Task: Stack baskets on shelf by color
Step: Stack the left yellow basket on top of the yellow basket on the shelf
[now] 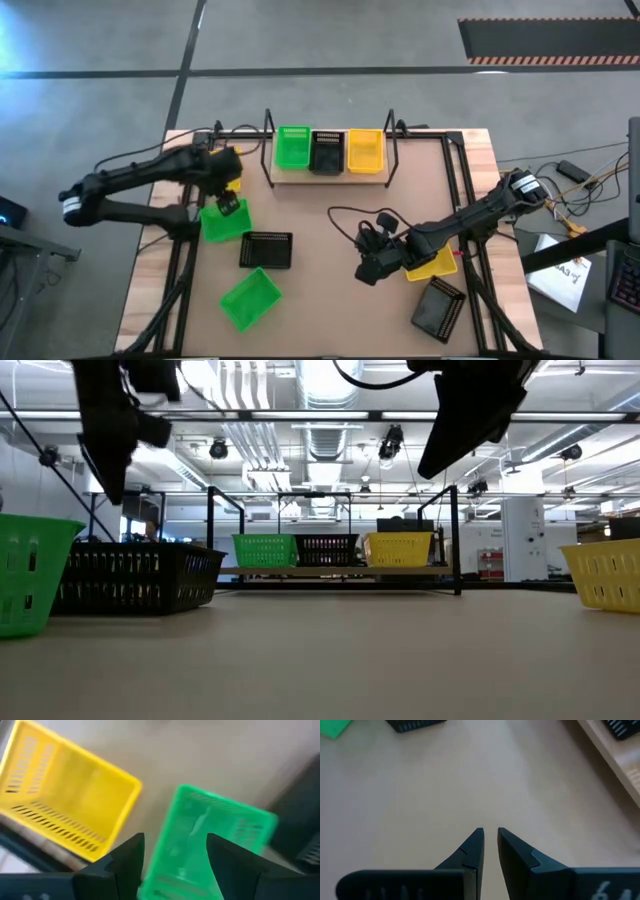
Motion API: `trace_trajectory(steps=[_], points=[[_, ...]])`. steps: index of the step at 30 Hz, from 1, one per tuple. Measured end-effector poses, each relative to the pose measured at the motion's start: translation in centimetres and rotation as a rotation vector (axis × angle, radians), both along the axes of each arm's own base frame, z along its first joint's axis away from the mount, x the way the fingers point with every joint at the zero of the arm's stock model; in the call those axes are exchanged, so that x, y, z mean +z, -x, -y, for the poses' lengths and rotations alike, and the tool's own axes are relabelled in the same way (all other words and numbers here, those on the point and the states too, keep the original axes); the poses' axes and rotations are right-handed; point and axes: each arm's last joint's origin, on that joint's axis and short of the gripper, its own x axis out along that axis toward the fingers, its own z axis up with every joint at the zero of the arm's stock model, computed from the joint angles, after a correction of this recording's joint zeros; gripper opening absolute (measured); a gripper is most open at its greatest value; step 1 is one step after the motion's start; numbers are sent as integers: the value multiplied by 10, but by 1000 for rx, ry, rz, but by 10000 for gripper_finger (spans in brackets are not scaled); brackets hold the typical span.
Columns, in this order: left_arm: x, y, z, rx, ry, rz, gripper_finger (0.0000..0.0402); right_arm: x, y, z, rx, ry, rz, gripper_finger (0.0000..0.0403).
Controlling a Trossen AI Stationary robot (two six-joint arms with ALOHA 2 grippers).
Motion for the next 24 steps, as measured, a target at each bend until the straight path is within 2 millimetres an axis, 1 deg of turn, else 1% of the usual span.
trace_trajectory(steps=[4,7,11,15,18,20,24], points=[[-22,-9,-23,-40,35,-148,199,0,0,0,1,1,0,47],[-37,-16,-34,-65,48,-208,199,0,0,0,1,0,0,47],[-52,-24,-44,-91,12,-274,199,0,0,0,-2,-1,0,47],[-66,-29,-48,-117,23,-312,196,0,0,0,-7,-5,2,47],[-74,-30,-52,-121,-15,-382,183,0,0,0,-6,-5,2,47],[-79,-32,-55,-113,-25,-388,170,0,0,0,-6,-5,2,47],[-89,-33,-58,-125,-15,-402,132,0,0,0,-6,-4,1,47]])
